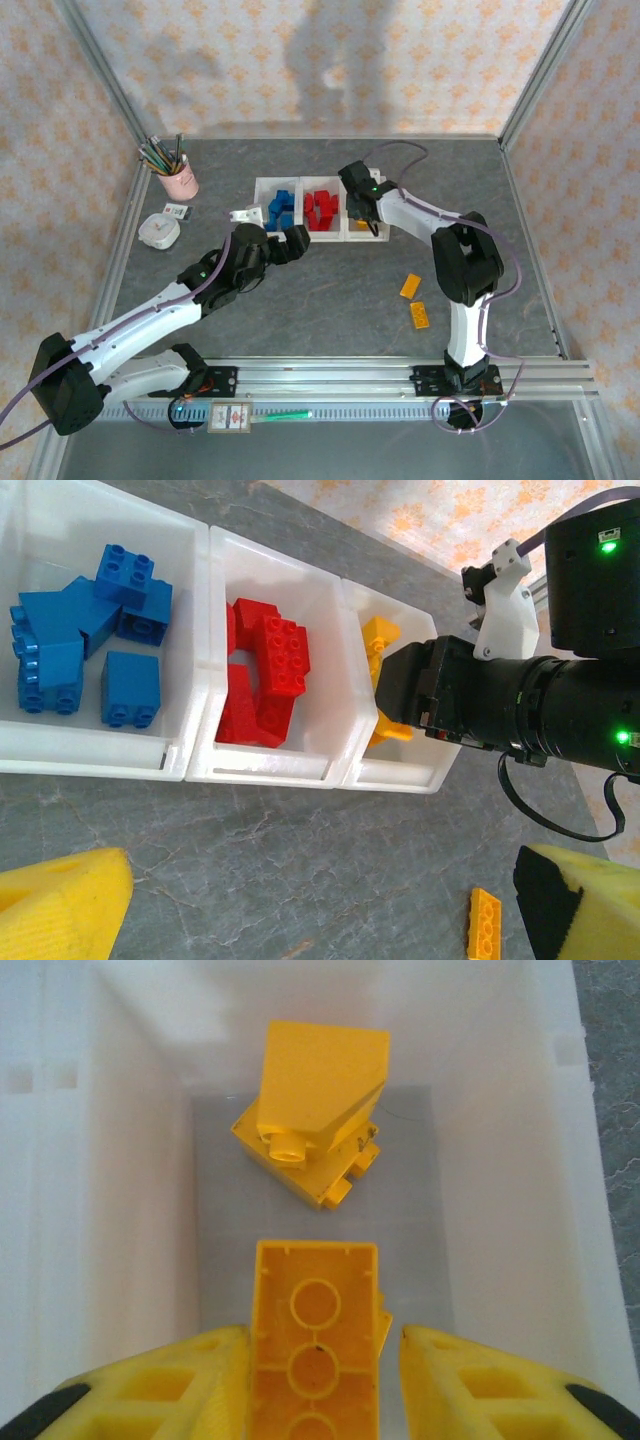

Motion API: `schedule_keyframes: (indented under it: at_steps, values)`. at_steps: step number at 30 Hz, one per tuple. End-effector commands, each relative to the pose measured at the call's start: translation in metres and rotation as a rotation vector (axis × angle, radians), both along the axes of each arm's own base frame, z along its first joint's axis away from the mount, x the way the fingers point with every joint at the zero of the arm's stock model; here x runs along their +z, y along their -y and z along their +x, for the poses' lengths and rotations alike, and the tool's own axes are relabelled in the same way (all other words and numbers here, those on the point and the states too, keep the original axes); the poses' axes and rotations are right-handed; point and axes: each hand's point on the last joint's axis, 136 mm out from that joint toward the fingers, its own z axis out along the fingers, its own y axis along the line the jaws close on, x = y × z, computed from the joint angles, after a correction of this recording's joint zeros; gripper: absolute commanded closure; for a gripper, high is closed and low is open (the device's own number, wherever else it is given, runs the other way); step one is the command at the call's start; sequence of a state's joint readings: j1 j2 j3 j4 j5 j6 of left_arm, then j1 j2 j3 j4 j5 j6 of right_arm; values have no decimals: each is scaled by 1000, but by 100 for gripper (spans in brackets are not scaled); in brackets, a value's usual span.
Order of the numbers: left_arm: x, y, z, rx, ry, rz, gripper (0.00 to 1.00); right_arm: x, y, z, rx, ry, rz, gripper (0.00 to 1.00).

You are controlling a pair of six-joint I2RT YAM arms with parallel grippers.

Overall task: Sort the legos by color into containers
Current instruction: Place the lego in the container, then pick up the lego from the bottom-right of the table.

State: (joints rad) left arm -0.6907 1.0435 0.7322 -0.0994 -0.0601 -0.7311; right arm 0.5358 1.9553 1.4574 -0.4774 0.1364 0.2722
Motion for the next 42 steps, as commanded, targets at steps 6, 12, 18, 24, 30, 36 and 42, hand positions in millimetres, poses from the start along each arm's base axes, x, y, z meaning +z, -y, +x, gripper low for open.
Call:
schedule_keyframes:
  at_steps: [6,12,18,24,30,36,42]
  values:
    - [13,1,6,-2,30,-6,1,46,-5,5,15,88,59,57]
    - [17,4,7,-8,24,-14,1,76,1,-11,17,130,105,57]
    - [20,14,5,-52,14,-47,1,86,31,-46,-38,154,96,52]
    - [14,29,-2,-80,0,-61,1,79,74,-95,-150,141,64,45]
    - [-4,55,-11,-135,-32,-64,1,45,116,-146,-274,88,18,30]
    - [-19,76,-16,-184,-65,-73,1,-10,127,-185,-334,-31,52,23]
    - [-24,80,-17,-190,-74,-67,1,-51,117,-204,-358,-120,122,22]
